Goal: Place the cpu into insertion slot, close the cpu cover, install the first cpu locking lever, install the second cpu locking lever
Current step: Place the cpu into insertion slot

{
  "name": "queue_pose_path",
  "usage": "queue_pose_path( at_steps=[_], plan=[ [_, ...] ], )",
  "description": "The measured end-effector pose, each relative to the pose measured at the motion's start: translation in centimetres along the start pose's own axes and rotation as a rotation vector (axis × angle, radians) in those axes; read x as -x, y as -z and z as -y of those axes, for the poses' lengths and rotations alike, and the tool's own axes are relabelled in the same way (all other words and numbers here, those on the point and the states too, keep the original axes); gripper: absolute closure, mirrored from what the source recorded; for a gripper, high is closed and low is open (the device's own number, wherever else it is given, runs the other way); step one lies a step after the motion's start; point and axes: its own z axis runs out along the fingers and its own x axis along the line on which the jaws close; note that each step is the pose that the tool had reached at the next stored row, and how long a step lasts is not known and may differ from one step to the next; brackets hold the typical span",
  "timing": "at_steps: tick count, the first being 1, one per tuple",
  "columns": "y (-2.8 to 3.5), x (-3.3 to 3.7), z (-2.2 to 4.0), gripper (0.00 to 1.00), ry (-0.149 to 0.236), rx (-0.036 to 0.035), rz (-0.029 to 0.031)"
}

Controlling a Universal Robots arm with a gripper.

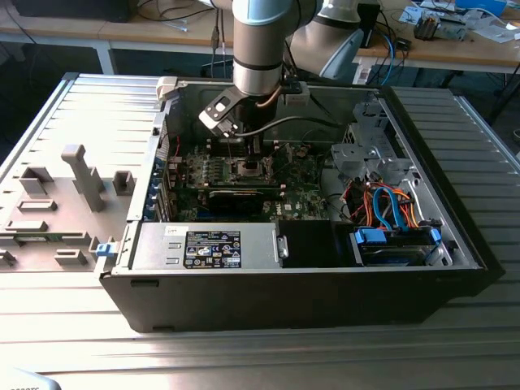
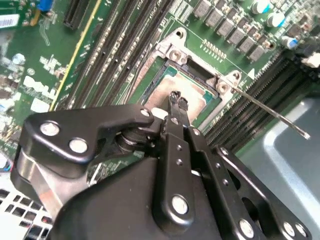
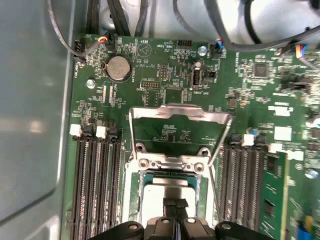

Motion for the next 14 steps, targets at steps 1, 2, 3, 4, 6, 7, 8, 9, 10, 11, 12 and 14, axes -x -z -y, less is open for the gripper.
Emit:
queue_pose_path(
  at_steps=[1,2,3,4,6,7,8,9,10,11,12,14],
  plan=[
    [0.0,0.0,0.0,0.89,0.0,0.0001,-0.0002],
    [0.01,0.0,0.0,0.89,0.0,-0.0001,0.0001],
    [0.01,0.01,0.0,0.89,0.0,-0.0002,0.0002],
    [0.01,0.01,0.0,0.89,0.0,-0.0002,0.0002],
    [0.01,0.01,0.0,0.89,0.0,-0.0002,0.0002],
    [0.01,0.01,0.0,0.89,0.0,-0.0002,0.0002],
    [0.01,0.01,0.0,0.89,0.0,-0.0002,0.0001],
    [0.01,0.01,0.0,0.89,0.0,-0.0002,0.0002],
    [0.02,0.03,0.01,0.89,0.0,-0.0003,0.0003],
    [0.01,0.06,0.01,0.89,0.0,-0.0002,0.0002],
    [0.01,0.09,0.01,0.89,0.0,-0.0002,0.0002],
    [0.0,0.13,0.02,0.89,0.0,-0.0002,0.0002]
  ],
)
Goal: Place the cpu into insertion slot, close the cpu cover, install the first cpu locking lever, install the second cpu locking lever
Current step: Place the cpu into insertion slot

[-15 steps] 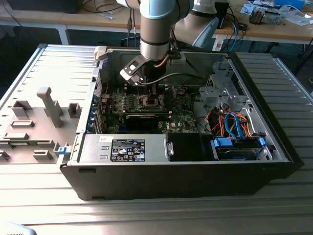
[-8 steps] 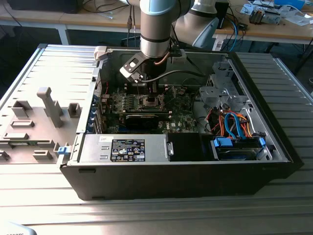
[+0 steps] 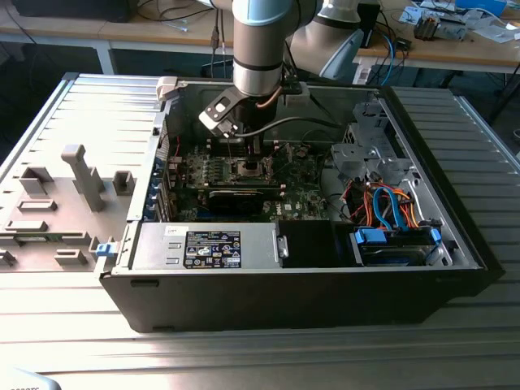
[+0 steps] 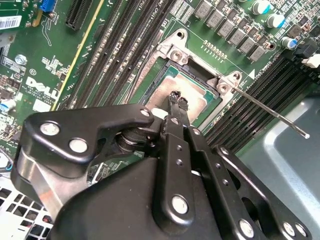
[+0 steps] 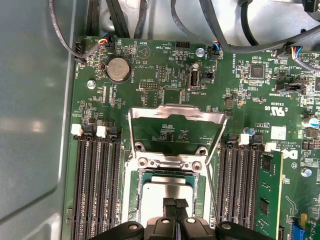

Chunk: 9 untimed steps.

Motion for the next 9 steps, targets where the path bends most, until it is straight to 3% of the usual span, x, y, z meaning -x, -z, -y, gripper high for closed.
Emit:
queue_pose_path(
  at_steps=[9],
  plan=[
    [-0.32,0.47,0.19,0.89,0.0,0.0001,-0.0008]
  ],
)
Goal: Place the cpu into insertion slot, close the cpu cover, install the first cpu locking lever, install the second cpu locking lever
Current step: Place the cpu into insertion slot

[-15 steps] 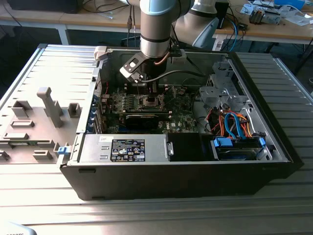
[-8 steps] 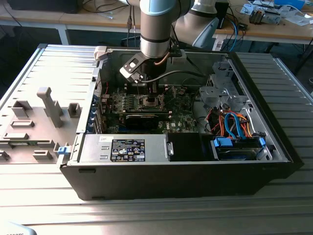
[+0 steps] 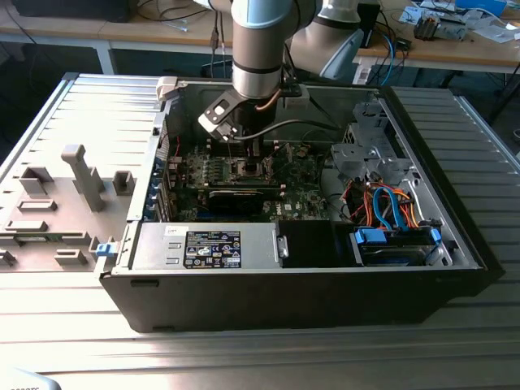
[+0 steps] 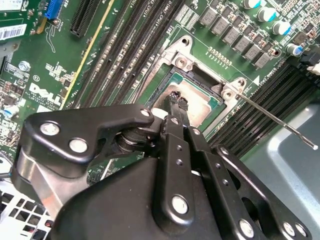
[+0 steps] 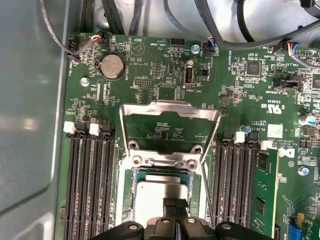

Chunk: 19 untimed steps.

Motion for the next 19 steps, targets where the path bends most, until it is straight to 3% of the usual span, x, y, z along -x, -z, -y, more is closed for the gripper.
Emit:
queue_pose_path(
  at_steps=[1,4,13,19],
  plan=[
    [-0.12,0.35,0.05,0.89,0.003,0.0,0.0001],
    [-0.14,0.35,0.05,0.89,0.003,-0.0001,0.0],
    [-0.25,-0.4,-0.07,0.89,0.009,0.0002,-0.0001],
    [-0.42,-0.46,-0.07,0.89,0.012,0.0002,-0.002]
  ],
)
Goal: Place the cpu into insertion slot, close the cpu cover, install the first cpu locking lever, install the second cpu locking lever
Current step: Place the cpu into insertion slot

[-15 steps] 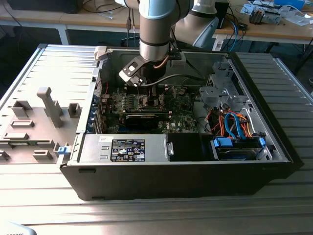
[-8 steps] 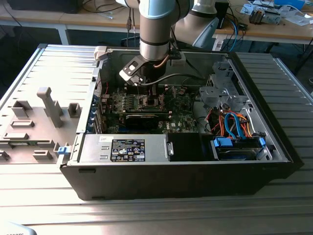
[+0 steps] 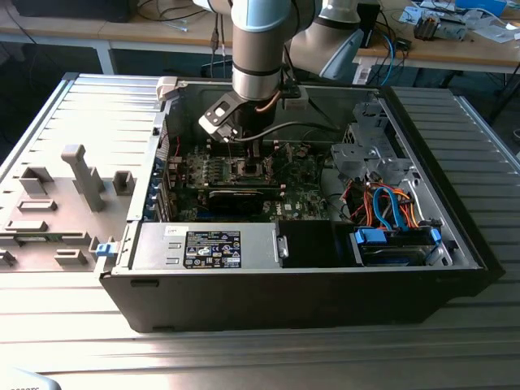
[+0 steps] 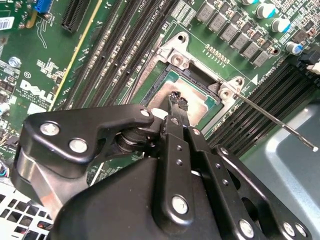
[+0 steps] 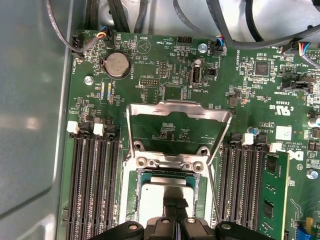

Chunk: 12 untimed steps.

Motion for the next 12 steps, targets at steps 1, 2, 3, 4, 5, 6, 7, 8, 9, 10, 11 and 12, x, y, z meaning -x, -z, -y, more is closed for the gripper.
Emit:
queue_pose_path(
  at_steps=[1,2,3,4,5,6,7,8,9,10,11,12],
  plan=[
    [-0.03,-0.03,-0.01,0.89,0.001,0.0003,-0.0016],
    [-0.05,-0.06,-0.01,0.89,0.002,0.0004,-0.0019],
    [-0.06,-0.11,-0.01,0.89,0.003,0.0003,-0.0019],
    [-0.08,-0.17,-0.02,0.89,0.004,0.0002,-0.0018],
    [-0.1,-0.22,-0.02,0.89,0.005,0.0002,-0.0016],
    [-0.11,-0.28,-0.02,0.89,0.006,0.0001,-0.0016],
    [-0.13,-0.33,-0.03,0.89,0.007,0.0001,-0.0016],
    [-0.16,-0.43,-0.04,0.89,0.008,0.0002,-0.0017],
    [-0.19,-0.52,-0.05,0.89,0.009,0.0002,-0.0016],
    [-0.21,-0.58,-0.06,0.89,0.01,0.0001,-0.0016],
    [-0.25,-0.66,-0.06,0.89,0.011,0.0003,-0.0018],
    [-0.25,-0.67,-0.06,0.89,0.011,0.0003,-0.0018]
  ],
)
